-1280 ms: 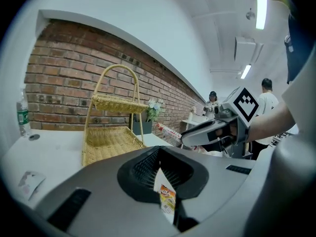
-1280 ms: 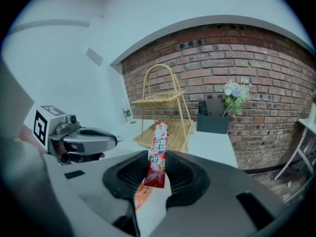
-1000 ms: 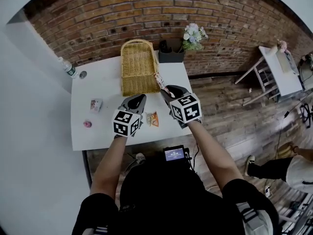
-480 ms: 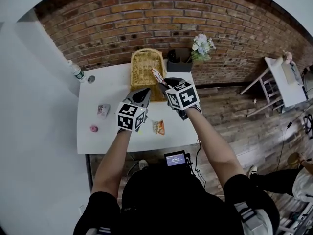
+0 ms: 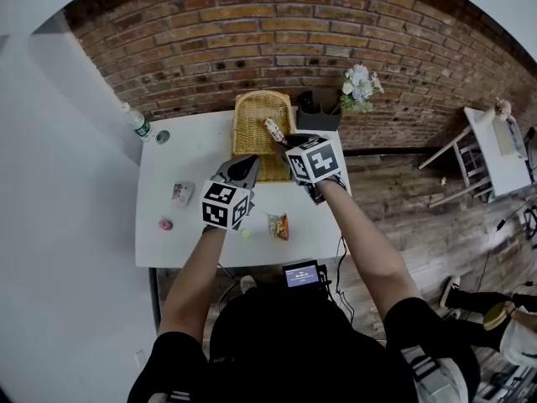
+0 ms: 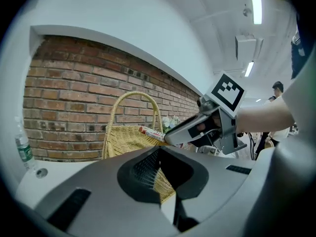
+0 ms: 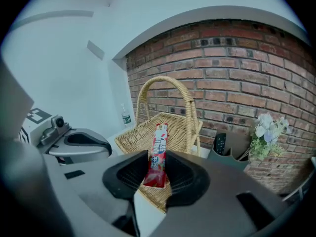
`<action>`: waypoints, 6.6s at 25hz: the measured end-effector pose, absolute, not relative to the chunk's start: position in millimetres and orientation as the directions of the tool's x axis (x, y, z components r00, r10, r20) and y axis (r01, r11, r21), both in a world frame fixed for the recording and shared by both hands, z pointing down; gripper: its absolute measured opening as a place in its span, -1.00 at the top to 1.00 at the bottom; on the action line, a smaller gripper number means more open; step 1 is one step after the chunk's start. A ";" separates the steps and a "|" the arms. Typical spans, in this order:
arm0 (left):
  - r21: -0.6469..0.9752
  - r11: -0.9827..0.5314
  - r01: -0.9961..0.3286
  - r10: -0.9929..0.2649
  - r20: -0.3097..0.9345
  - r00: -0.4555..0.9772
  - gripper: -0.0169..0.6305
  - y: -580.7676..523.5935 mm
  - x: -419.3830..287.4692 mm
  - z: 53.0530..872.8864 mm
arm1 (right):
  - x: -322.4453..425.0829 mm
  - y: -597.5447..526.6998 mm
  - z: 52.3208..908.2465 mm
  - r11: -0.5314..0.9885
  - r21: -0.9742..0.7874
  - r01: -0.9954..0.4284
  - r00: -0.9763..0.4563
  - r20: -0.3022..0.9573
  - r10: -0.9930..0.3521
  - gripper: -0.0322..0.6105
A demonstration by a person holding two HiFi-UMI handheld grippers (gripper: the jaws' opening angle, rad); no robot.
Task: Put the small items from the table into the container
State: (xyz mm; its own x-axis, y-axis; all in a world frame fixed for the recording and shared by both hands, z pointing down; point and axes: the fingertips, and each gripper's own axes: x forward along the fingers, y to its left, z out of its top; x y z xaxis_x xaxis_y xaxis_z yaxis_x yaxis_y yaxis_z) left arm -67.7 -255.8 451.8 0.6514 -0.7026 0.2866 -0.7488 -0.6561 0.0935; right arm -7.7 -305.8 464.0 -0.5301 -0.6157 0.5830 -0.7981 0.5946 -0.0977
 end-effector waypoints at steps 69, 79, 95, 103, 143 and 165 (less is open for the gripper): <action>0.196 -0.678 -0.708 -0.613 0.381 0.692 0.92 -169.1 -57.2 528.8 | 24.2 -182.4 532.7 0.581 -0.252 -0.774 -0.618 0.501 -0.606 0.86; 0.220 -0.660 -0.719 -0.618 0.385 0.685 0.92 -159.9 -65.0 539.7 | 18.2 -159.7 554.2 0.583 -0.295 -0.757 -0.641 0.509 -0.574 0.86; 0.239 -0.668 -0.705 -0.610 0.368 0.702 0.92 -156.9 -65.9 541.0 | 19.4 -160.2 556.4 0.579 -0.301 -0.758 -0.641 0.508 -0.575 0.86; 0.275 -0.620 -0.734 -0.633 0.377 0.676 0.92 -154.6 -86.0 552.8 | 18.6 -157.2 560.0 0.580 -0.312 -0.752 -0.648 0.510 -0.566 0.86; 0.195 -0.561 -0.804 -0.486 0.709 0.511 0.44 -108.6 -112.9 672.6 | 27.2 -148.3 590.5 0.540 -0.366 -0.758 -0.645 0.548 -0.533 0.86; 0.184 -0.573 -0.799 -0.513 0.679 0.525 0.59 -119.1 -113.5 655.4 | 24.9 -148.0 584.6 0.549 -0.354 -0.757 -0.645 0.540 -0.541 0.86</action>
